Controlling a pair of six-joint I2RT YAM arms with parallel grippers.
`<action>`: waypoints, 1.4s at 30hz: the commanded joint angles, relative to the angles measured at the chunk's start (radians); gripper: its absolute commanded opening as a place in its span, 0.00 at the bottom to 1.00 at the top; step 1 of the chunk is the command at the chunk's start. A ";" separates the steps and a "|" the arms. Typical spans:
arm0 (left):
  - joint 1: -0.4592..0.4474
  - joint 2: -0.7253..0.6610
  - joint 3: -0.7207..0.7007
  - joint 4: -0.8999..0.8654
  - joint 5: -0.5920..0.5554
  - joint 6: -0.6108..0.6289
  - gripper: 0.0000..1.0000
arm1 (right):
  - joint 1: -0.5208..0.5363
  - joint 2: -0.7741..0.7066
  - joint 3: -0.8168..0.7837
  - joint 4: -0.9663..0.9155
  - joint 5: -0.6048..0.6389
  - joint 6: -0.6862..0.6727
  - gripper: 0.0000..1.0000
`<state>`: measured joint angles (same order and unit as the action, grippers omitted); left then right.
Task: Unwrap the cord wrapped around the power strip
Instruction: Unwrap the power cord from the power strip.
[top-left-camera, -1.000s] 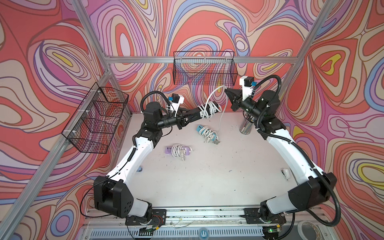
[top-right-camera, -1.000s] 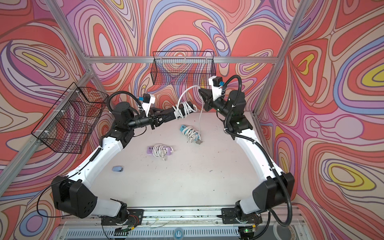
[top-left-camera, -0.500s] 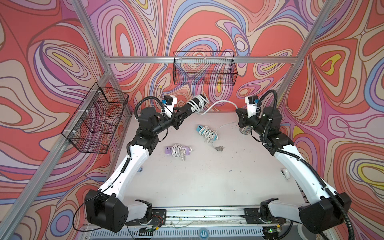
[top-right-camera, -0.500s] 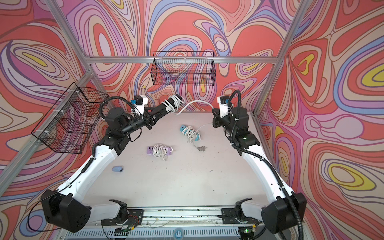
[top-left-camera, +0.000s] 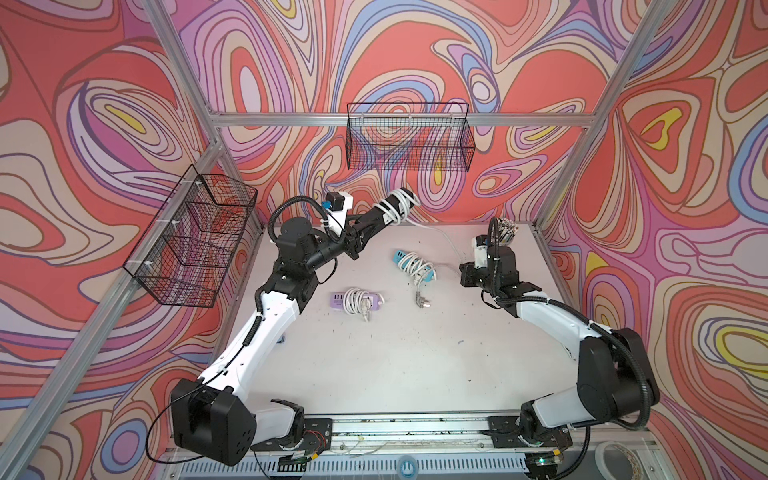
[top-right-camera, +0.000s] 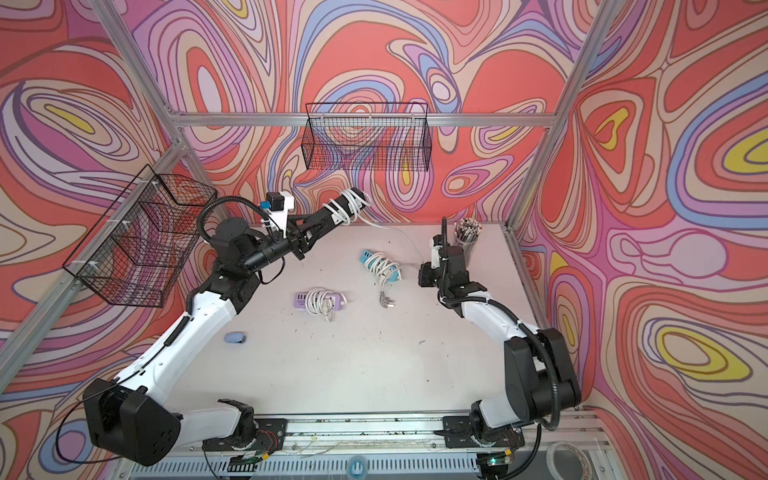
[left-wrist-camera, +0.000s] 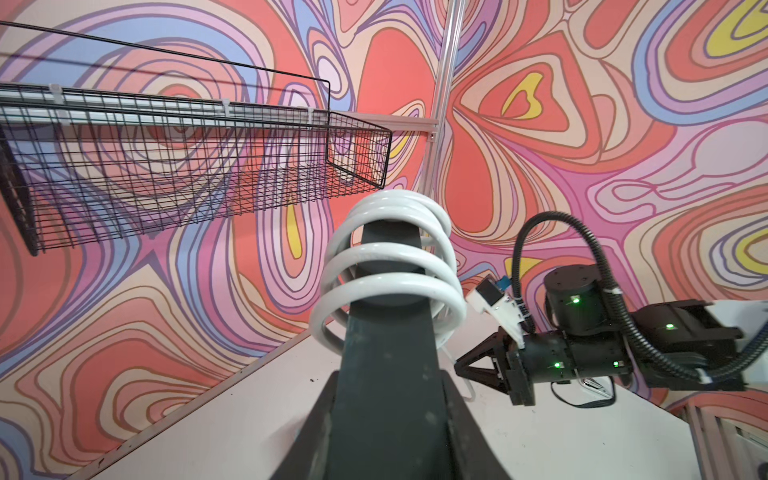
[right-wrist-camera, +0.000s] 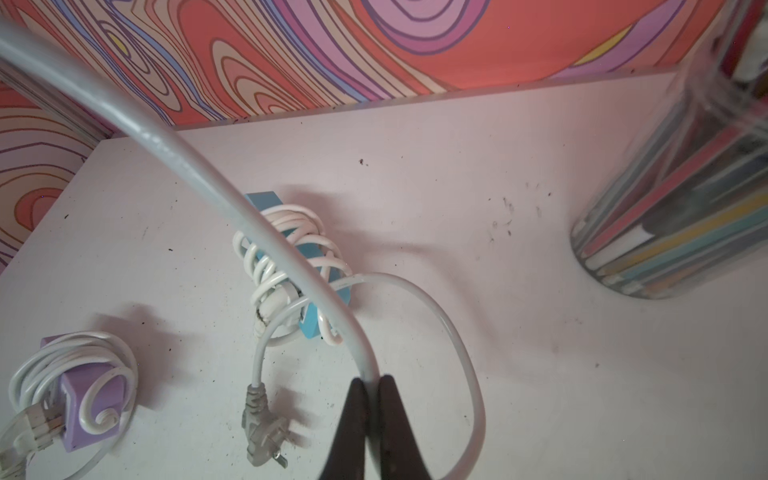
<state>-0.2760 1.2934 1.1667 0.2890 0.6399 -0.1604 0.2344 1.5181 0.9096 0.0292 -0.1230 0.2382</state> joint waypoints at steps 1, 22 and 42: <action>0.002 -0.025 0.012 0.146 0.051 -0.043 0.00 | -0.006 0.073 -0.023 0.082 -0.006 0.061 0.00; 0.002 0.013 0.038 0.186 0.152 -0.123 0.00 | -0.010 -0.006 -0.086 0.182 -0.119 -0.025 0.66; -0.004 0.043 0.094 0.160 0.267 -0.166 0.00 | 0.103 -0.061 0.241 0.267 -0.589 -0.108 0.95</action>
<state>-0.2760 1.3411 1.2121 0.3637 0.8772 -0.3096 0.2989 1.4124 1.1095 0.2886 -0.6491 0.1467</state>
